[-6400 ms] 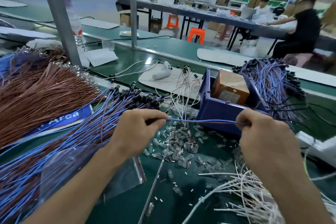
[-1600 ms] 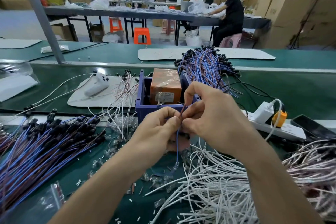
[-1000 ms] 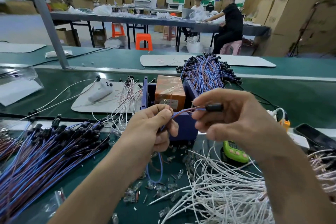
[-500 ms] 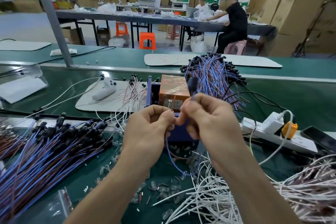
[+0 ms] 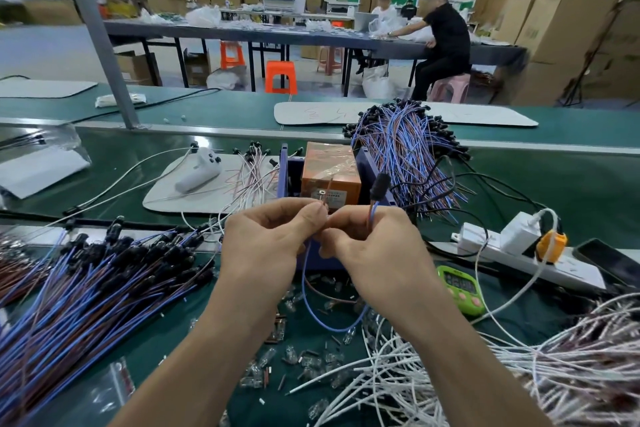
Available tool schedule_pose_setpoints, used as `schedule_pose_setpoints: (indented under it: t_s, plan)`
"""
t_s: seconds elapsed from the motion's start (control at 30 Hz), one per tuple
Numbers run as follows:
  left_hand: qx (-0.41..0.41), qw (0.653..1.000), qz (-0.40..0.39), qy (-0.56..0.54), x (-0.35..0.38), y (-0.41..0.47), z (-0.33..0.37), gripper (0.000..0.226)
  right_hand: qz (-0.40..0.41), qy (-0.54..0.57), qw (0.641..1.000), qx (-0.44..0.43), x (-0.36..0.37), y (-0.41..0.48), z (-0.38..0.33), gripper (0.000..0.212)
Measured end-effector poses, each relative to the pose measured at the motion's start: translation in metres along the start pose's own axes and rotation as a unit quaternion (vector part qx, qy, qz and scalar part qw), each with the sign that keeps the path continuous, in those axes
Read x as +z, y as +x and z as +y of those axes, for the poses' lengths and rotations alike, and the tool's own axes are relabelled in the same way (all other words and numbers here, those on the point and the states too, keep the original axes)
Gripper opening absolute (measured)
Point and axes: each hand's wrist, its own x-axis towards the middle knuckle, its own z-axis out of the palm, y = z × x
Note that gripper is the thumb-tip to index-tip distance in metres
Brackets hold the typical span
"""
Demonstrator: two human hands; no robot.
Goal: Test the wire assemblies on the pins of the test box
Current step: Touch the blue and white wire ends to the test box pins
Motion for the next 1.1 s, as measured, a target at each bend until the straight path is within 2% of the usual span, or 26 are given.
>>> schedule_pose_setpoints:
  t_s: [0.1,0.23,0.33,0.5,0.6,0.67,0.73,0.83,0.93,1.0,1.1]
  plan:
    - [0.028,0.999,-0.028,-0.015,0.001,-0.002,0.001,0.005,0.004,-0.043,0.999,-0.008,-0.001,-0.004,-0.002,0.022]
    - [0.050,0.997,-0.043,-0.030,0.003,-0.005,0.003,0.011,0.015,-0.108,0.994,-0.018,0.002,-0.006,-0.002,0.010]
    - [0.051,0.996,-0.062,-0.048,0.004,-0.006,0.005,0.008,0.011,-0.150,0.989,-0.008,0.006,-0.007,-0.003,0.012]
    - [0.056,0.989,-0.134,-0.025,0.003,-0.008,0.011,0.007,-0.044,-0.217,0.975,0.018,0.009,-0.008,-0.013,0.014]
    - [0.026,0.988,-0.153,-0.006,0.002,-0.007,0.009,0.011,-0.075,-0.188,0.977,0.062,0.012,-0.009,-0.015,0.011]
    - [0.013,0.987,-0.158,0.001,0.001,-0.005,0.008,0.015,-0.078,-0.167,0.979,0.082,0.014,-0.009,-0.014,0.016]
    - [-0.010,0.987,-0.160,-0.018,-0.002,-0.002,0.010,0.006,-0.084,-0.176,0.977,0.081,0.015,-0.009,-0.011,0.017]
    - [-0.013,0.993,-0.109,-0.047,-0.015,0.007,0.019,0.011,-0.082,-0.161,0.983,0.044,0.014,-0.009,-0.007,0.026]
    - [0.010,0.998,-0.057,-0.003,-0.035,0.019,0.026,0.011,-0.095,-0.126,0.987,0.043,0.014,-0.009,-0.007,0.028]
    - [0.016,0.999,-0.010,0.047,-0.047,0.023,0.026,0.003,-0.101,-0.120,0.987,0.047,0.014,-0.010,-0.007,0.030]
    - [-0.009,0.987,0.035,0.154,-0.064,0.019,0.017,0.013,-0.113,-0.129,0.984,0.037,0.015,-0.012,-0.008,0.030]
